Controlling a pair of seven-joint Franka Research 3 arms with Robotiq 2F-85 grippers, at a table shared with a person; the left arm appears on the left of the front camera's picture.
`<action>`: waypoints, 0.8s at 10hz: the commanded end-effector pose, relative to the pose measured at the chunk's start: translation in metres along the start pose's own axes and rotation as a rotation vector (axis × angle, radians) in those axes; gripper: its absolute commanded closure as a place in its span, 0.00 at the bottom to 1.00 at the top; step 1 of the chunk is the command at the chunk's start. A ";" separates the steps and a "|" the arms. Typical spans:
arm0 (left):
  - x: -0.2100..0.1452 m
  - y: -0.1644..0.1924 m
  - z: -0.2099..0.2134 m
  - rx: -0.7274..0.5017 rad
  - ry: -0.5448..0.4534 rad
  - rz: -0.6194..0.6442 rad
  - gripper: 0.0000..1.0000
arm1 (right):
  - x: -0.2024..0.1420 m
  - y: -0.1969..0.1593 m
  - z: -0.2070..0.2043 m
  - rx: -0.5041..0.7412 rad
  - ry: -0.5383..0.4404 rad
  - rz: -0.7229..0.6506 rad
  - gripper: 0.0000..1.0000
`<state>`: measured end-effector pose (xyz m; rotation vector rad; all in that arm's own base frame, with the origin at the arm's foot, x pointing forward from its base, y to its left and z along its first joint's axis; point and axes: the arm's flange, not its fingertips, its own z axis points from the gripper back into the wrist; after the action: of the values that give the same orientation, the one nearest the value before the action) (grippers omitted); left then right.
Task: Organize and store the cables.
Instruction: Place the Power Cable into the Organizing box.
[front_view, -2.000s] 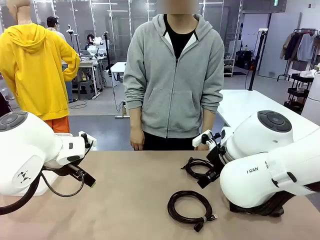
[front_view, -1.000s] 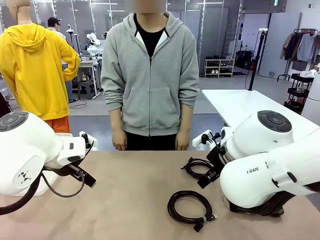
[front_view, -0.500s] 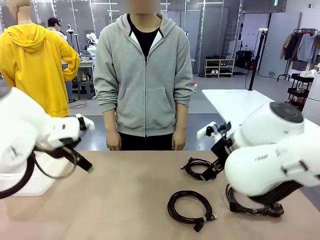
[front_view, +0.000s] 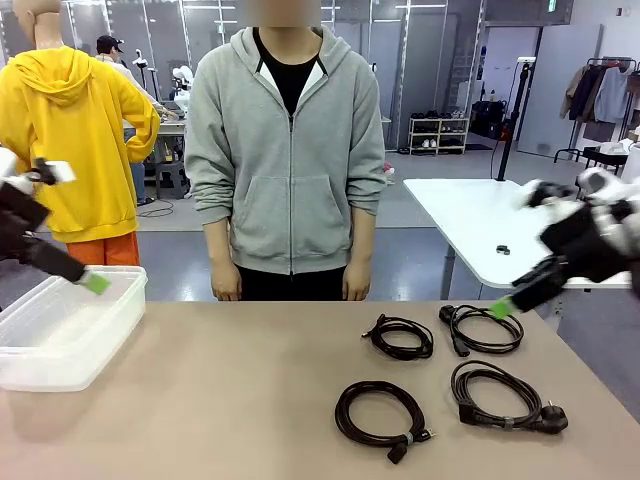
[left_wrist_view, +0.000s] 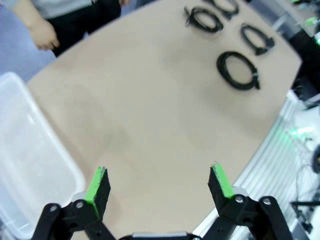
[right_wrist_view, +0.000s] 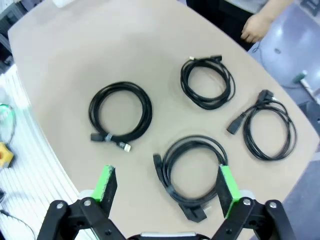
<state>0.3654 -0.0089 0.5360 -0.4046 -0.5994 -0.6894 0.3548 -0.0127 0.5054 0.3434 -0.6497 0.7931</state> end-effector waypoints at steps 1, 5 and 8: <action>-0.034 0.027 0.030 0.005 -0.005 0.006 0.00 | -0.059 -0.026 0.035 0.036 -0.093 -0.045 0.00; -0.090 0.054 0.054 0.063 -0.187 0.149 0.00 | -0.123 -0.024 0.051 -0.025 -0.171 -0.107 0.00; -0.087 0.058 0.065 0.059 -0.122 0.139 0.00 | -0.107 -0.058 0.083 -0.022 -0.175 -0.119 0.00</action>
<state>0.3283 0.1093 0.5193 -0.4332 -0.6990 -0.4910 0.3108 -0.1525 0.4926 0.4346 -0.7896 0.6207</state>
